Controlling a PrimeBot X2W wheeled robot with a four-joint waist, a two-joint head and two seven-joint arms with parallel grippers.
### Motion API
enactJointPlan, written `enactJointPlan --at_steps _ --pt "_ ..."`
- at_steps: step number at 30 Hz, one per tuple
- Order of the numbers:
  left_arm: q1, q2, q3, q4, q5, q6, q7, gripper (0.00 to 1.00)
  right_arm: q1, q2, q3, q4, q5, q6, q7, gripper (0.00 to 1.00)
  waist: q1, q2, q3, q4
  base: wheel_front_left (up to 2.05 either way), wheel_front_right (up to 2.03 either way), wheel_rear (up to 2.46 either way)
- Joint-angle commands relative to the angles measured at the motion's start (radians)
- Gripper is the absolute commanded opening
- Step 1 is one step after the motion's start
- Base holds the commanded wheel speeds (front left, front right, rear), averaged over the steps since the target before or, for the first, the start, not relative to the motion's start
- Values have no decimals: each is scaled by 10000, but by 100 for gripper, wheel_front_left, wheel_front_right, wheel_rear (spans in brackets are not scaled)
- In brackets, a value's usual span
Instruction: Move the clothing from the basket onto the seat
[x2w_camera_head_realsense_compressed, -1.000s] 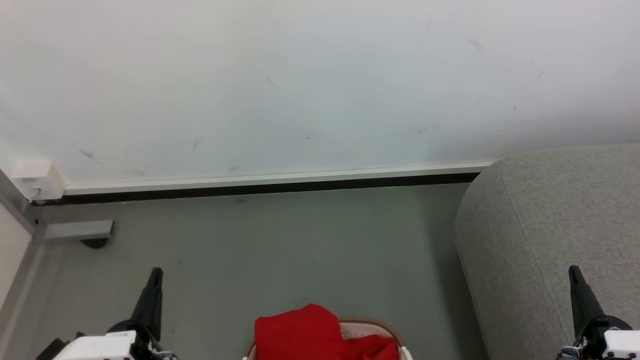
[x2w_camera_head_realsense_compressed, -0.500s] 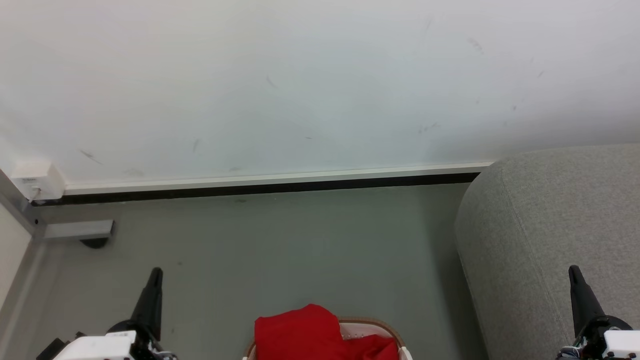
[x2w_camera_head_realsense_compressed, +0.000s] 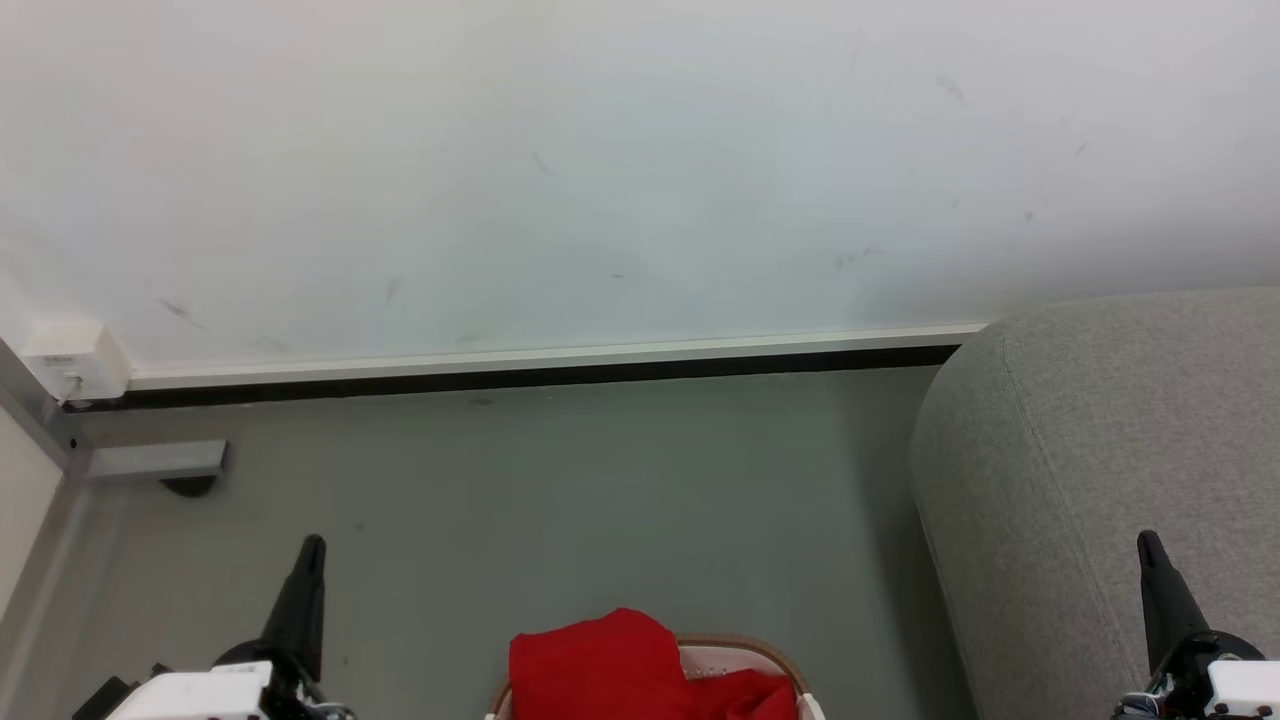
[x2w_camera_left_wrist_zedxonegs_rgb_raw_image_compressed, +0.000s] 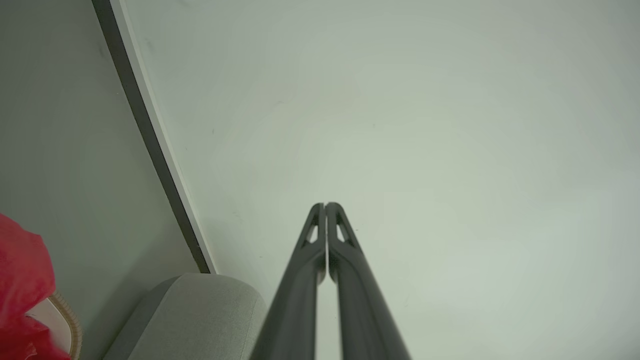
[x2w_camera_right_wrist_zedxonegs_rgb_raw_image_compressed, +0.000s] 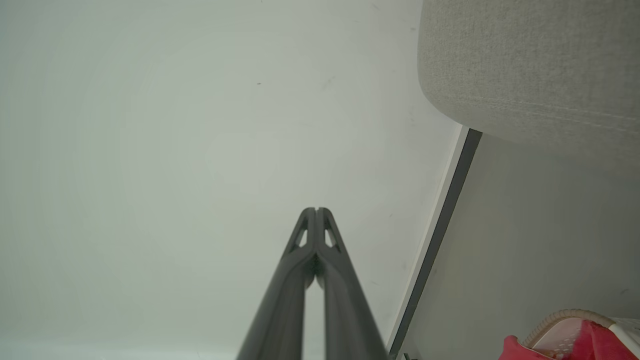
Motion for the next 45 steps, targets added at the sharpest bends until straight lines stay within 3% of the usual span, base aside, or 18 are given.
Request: enactJointPlan --at_steps 1,45 --pt "-95 21 13 -6 -144 -49 29 0 -133 1 -28 30 -63 -24 17 0 0 0 0 0 0 0 0" --pt "-96 21 13 -6 -144 -49 28 0 -134 1 -28 30 -63 -24 16 0 0 0 0 0 0 0 0"
